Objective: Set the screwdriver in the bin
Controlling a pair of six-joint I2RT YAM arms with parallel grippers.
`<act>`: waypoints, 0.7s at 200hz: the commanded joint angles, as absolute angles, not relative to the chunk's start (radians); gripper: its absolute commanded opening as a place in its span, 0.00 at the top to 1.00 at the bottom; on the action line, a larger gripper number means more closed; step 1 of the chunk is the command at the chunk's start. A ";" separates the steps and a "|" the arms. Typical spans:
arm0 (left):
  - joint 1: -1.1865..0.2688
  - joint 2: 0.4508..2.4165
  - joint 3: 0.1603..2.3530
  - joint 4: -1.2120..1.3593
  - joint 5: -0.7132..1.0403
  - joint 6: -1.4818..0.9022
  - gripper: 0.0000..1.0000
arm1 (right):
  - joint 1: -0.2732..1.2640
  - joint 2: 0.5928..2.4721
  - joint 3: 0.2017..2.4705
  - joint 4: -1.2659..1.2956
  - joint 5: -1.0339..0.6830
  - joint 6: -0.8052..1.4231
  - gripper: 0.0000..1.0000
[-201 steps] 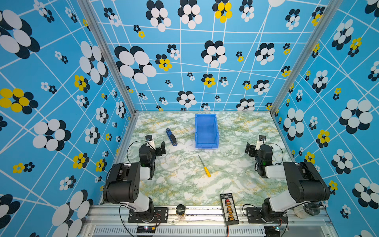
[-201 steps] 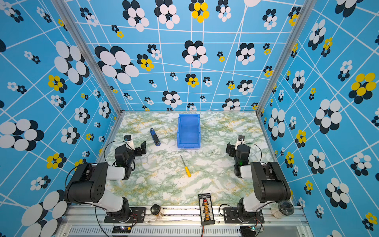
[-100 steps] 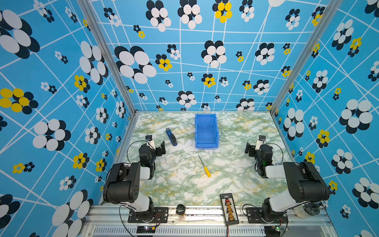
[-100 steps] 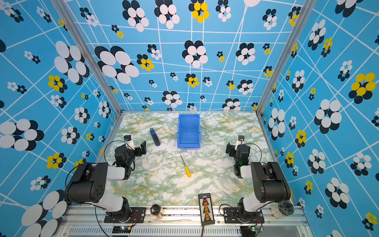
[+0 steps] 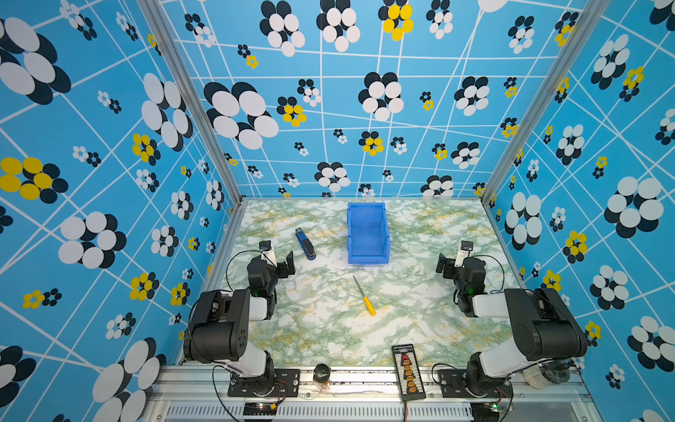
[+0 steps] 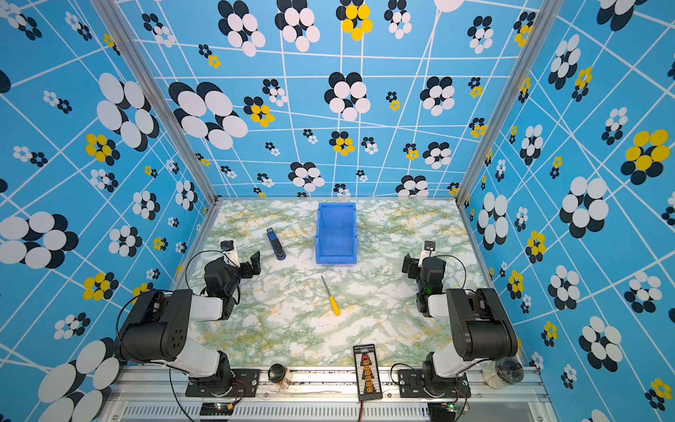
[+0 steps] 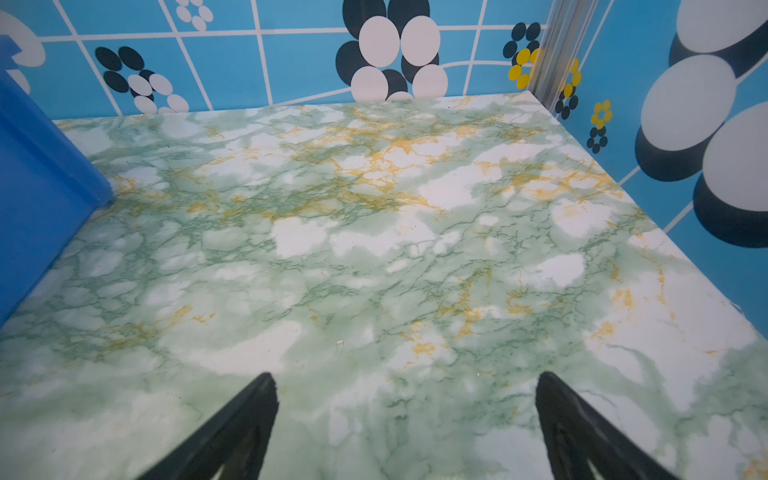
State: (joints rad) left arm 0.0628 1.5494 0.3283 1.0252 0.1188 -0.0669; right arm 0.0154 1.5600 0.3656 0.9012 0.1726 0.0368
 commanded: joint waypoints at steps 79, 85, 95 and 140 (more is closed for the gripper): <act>0.057 1.557 0.321 1.048 0.114 -0.063 0.01 | 0.016 1.543 0.383 0.903 0.167 0.039 0.01; 0.057 1.557 0.321 1.048 0.114 -0.062 0.01 | 0.015 1.542 0.382 0.904 0.167 0.040 0.01; 0.056 1.556 0.321 1.049 0.114 -0.063 0.01 | 0.015 1.534 0.384 0.901 0.166 0.038 0.01; 0.057 1.557 0.321 1.048 0.137 -0.055 0.01 | 0.016 1.369 0.557 0.433 0.198 0.073 0.01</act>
State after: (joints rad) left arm 0.0628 1.5494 0.3283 1.0252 0.1192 -0.0669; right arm 0.0154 1.4612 0.4442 0.6971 0.1864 0.0418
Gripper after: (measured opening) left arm 0.992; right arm 0.991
